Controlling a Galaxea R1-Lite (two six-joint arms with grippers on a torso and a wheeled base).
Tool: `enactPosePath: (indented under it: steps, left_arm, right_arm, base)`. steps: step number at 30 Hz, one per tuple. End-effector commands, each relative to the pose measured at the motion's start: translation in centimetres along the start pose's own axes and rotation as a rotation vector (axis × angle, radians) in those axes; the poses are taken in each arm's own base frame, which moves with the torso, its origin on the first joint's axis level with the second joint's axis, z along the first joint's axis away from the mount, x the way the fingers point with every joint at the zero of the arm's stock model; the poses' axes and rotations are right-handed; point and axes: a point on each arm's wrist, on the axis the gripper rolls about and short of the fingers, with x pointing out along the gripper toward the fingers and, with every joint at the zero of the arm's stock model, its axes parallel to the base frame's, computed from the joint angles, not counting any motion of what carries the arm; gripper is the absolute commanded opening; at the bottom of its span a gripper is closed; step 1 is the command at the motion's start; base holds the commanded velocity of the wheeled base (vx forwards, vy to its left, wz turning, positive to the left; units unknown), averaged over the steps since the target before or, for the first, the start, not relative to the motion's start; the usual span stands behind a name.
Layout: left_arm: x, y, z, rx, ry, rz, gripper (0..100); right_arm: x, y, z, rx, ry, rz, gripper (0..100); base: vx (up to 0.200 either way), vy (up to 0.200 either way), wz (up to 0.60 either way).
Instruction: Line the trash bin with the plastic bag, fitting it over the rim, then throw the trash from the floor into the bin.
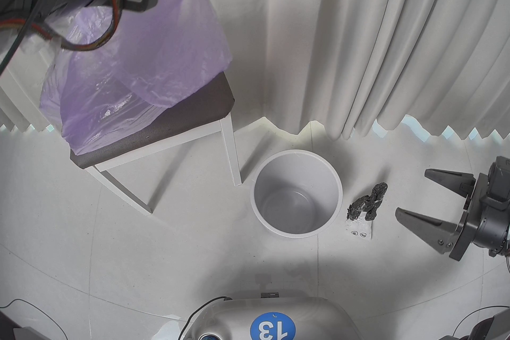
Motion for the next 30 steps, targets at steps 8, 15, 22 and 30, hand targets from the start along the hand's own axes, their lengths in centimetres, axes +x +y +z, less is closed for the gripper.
enactPosePath:
  steps: [8, 15, 22, 30]
  left_arm:
    - [-0.1, -0.2, 1.1, 0.016, -0.008, -0.026, 0]
    - [-0.4, 0.1, 1.6, 0.067, -0.023, -0.033, 0]
    - [-0.4, 0.0, 1.9, 0.080, -0.032, -0.038, 0]
    - [0.4, -0.8, 3.0, 0.066, -0.043, -0.037, 0]
  right_arm:
    - [1.4, -1.0, 1.6, 0.114, -0.048, -0.020, 100]
    - [3.4, -1.2, 1.8, 0.162, -0.043, -0.030, 100]
    - [4.2, -1.5, 2.9, 0.261, -0.095, -0.029, 100]
    - [5.6, -1.7, 3.3, 0.392, -0.096, -0.025, 100]
  base:
    - [0.000, 0.000, 0.00]
    - [0.000, 0.000, 0.00]
    - [0.000, 0.000, 0.00]
    - [0.000, 0.000, 0.00]
